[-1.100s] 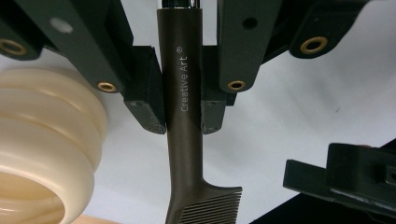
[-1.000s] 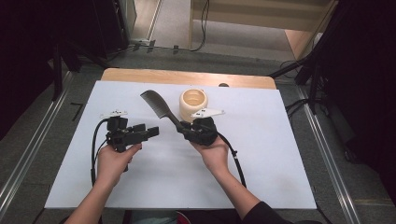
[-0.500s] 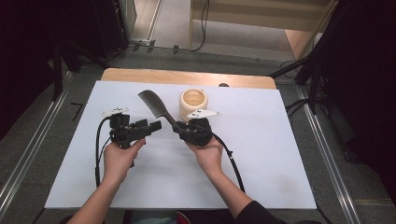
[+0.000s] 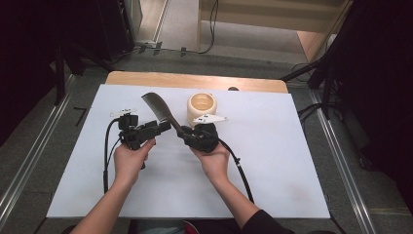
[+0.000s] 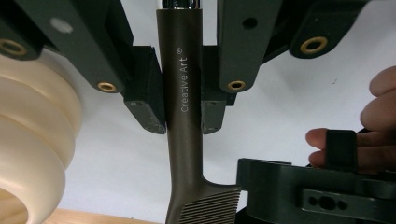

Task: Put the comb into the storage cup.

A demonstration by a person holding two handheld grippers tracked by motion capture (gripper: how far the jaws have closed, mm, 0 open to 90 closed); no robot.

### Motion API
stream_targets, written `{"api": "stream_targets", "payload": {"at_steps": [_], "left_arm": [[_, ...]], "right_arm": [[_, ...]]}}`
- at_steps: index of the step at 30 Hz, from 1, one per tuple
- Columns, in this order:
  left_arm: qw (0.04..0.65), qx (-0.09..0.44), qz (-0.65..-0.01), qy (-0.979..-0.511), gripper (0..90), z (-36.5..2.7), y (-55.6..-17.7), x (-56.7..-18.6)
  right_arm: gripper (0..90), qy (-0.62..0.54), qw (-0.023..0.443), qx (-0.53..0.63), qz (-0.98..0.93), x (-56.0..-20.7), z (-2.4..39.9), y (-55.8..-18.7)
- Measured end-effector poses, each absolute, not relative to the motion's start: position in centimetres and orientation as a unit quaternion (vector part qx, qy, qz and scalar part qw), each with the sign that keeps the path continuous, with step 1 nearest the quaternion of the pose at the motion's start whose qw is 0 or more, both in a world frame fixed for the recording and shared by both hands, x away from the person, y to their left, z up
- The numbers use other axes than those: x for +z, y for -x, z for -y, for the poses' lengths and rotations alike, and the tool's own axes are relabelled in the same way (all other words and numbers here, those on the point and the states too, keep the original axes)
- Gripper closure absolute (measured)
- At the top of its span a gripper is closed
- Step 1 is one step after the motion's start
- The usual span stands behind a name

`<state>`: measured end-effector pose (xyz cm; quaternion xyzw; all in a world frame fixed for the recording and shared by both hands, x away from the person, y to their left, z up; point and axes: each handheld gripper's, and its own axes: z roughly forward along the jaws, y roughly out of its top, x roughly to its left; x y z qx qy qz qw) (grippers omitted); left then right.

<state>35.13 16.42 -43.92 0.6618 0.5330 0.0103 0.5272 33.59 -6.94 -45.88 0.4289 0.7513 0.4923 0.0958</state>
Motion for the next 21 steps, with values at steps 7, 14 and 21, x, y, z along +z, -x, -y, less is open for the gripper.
{"api": "stream_targets", "payload": {"at_steps": [7, 14, 21], "left_arm": [[0.527, 0.009, -0.541, -0.655, 30.5, -15.9, -35.7, -44.0], [0.528, 0.012, -0.549, -0.648, 32.9, -15.6, -36.2, -44.2], [0.528, 0.014, -0.556, -0.642, 37.8, -15.2, -36.6, -44.6]], "right_arm": [[70.4, -0.430, 0.093, 0.498, -0.747, -45.9, 6.5, -33.6], [70.4, -0.431, 0.090, 0.502, -0.744, -45.8, 6.1, -33.5], [70.4, -0.434, 0.086, 0.509, -0.738, -45.9, 5.6, -33.5]]}}
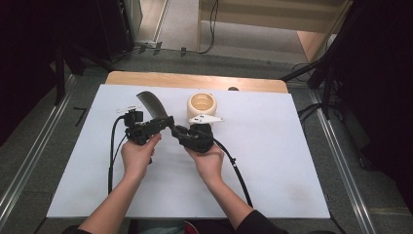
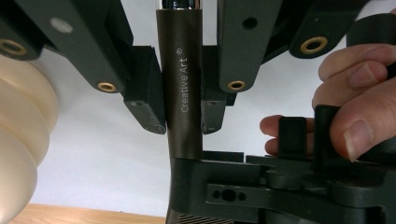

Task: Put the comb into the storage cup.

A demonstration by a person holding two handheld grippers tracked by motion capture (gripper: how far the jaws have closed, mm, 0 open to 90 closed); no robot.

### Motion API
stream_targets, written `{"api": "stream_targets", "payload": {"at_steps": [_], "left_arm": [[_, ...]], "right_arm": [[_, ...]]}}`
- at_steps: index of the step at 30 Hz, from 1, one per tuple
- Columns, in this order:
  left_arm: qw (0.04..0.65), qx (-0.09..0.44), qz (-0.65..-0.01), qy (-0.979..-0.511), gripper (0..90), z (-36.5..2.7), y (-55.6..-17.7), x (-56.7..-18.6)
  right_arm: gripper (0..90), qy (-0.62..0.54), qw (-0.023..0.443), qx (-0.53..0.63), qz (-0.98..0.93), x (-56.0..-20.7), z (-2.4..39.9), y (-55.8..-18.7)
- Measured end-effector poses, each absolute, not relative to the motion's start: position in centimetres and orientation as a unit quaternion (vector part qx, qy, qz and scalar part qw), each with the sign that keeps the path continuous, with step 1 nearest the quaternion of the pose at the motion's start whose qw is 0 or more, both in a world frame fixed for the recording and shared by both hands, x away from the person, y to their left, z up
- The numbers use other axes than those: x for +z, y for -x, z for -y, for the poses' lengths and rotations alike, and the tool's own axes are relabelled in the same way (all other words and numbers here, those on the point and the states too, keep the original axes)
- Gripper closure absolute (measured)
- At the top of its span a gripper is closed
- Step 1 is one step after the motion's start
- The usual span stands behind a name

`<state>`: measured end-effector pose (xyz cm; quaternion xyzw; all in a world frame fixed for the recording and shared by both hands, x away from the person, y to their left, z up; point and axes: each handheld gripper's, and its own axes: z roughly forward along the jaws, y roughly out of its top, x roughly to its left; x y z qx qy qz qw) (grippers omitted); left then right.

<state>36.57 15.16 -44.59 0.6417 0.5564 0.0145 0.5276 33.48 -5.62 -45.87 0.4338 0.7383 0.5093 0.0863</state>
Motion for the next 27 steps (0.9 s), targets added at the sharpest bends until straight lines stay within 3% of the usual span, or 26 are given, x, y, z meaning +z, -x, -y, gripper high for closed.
{"api": "stream_targets", "payload": {"at_steps": [16, 27], "left_arm": [[0.533, -0.031, -0.569, -0.626, 60.4, -15.10, -36.96, -45.19], [0.547, -0.064, -0.574, -0.607, 65.9, -15.60, -37.07, -45.32]], "right_arm": [[70.3, -0.436, 0.090, 0.513, -0.734, -46.03, 5.06, -33.29], [70.3, -0.431, 0.093, 0.514, -0.736, -46.06, 5.02, -33.28]]}}
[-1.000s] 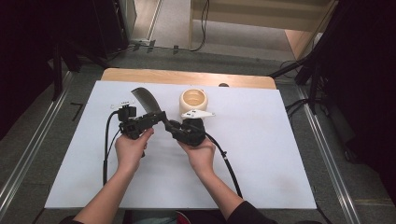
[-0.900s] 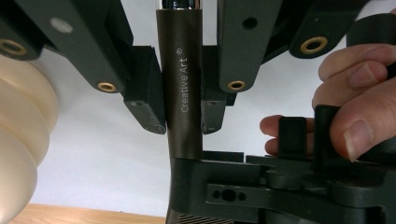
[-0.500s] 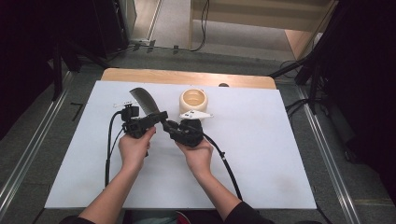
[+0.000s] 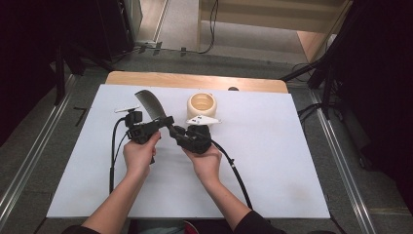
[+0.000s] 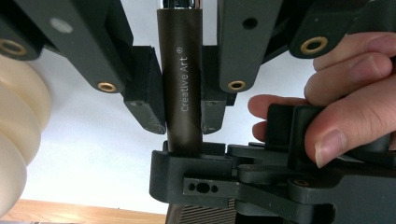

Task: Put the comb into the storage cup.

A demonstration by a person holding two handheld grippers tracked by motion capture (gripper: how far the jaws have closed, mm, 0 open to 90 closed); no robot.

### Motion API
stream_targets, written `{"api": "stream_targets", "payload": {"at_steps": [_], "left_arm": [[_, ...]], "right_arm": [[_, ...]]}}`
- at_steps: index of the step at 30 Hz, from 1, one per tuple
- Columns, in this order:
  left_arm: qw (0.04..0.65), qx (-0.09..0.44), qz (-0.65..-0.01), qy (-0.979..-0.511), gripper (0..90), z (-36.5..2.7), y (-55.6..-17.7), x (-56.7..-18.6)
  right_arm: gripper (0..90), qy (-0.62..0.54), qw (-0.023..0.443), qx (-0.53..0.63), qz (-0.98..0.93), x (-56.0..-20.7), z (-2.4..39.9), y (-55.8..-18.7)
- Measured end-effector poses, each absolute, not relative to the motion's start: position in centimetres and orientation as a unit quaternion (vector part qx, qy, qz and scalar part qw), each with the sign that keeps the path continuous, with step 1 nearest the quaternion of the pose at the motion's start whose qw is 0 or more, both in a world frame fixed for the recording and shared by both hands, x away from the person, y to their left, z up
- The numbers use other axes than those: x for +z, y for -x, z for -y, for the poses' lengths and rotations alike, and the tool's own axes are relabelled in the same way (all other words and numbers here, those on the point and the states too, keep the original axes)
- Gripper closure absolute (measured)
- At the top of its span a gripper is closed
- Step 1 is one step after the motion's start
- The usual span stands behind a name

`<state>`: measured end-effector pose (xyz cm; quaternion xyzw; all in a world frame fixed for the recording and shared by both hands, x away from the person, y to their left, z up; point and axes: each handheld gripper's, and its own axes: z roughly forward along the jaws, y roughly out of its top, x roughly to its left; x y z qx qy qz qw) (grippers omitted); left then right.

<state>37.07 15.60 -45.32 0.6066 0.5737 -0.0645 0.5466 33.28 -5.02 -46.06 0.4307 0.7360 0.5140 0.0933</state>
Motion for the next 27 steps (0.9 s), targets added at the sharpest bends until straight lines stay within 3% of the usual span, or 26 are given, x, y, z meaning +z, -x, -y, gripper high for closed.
{"api": "stream_targets", "payload": {"at_steps": [22, 27], "left_arm": [[0.562, -0.111, -0.577, -0.582, 72.6, -15.88, -37.09, -45.41], [0.563, -0.101, -0.575, -0.585, 72.9, -15.85, -37.03, -45.19]], "right_arm": [[69.4, -0.406, 0.089, 0.506, -0.755, -46.07, 5.47, -33.52], [61.5, -0.401, 0.064, 0.505, -0.762, -46.15, 6.02, -33.85]]}}
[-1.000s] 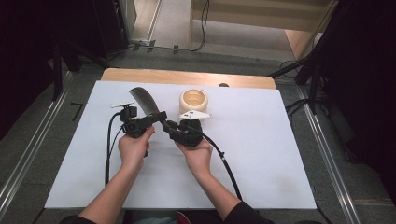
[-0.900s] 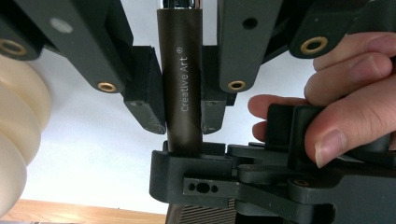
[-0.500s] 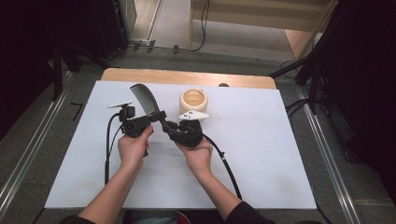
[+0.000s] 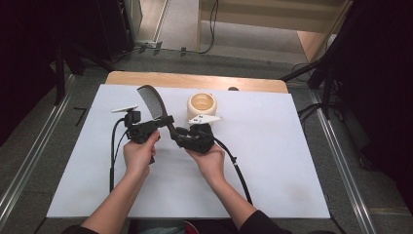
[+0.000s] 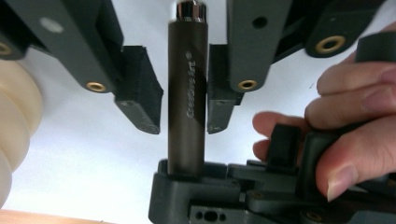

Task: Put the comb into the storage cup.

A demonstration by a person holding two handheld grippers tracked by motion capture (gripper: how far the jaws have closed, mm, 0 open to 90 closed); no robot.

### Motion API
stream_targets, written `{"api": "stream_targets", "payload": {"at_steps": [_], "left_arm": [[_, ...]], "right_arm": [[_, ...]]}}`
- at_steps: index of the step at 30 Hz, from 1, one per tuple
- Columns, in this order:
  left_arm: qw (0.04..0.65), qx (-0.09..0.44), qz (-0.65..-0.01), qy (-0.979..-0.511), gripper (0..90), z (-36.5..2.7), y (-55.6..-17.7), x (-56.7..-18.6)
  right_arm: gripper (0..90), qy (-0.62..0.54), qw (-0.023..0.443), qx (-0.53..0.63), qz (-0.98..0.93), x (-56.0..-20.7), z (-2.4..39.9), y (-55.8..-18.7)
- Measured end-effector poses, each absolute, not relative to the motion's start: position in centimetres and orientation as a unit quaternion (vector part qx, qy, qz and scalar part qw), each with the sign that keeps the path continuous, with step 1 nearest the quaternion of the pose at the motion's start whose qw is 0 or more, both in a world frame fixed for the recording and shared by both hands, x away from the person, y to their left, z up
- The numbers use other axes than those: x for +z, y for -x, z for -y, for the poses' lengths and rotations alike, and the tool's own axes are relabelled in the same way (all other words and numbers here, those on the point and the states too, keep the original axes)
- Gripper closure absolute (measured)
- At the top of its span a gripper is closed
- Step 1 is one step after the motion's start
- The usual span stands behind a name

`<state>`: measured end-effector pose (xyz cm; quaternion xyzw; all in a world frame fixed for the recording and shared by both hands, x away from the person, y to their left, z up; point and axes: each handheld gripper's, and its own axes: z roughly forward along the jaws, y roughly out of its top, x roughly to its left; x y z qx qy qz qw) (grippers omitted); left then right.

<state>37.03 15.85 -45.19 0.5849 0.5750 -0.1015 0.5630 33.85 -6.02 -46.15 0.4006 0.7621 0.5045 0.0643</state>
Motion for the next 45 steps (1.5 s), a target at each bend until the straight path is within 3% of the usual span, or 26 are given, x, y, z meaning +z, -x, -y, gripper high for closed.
{"api": "stream_targets", "payload": {"at_steps": [10, 20, 28, 45], "left_arm": [[0.552, -0.067, -0.568, -0.607, 72.9, -16.0, -37.1, -44.8], [0.542, -0.051, -0.564, -0.620, 72.9, -16.1, -37.2, -44.6], [0.539, -0.045, -0.563, -0.625, 72.9, -16.2, -37.2, -44.5], [0.531, -0.050, -0.553, -0.640, 73.0, -16.4, -37.4, -44.4]], "right_arm": [[42.2, -0.374, 0.053, 0.509, -0.773, -45.9, 6.5, -33.7], [33.3, -0.359, 0.035, 0.508, -0.782, -45.9, 7.5, -33.7], [29.5, -0.359, 0.007, 0.498, -0.790, -46.1, 8.4, -33.7], [29.2, -0.333, 0.015, 0.483, -0.810, -46.5, 10.5, -32.8]]}}
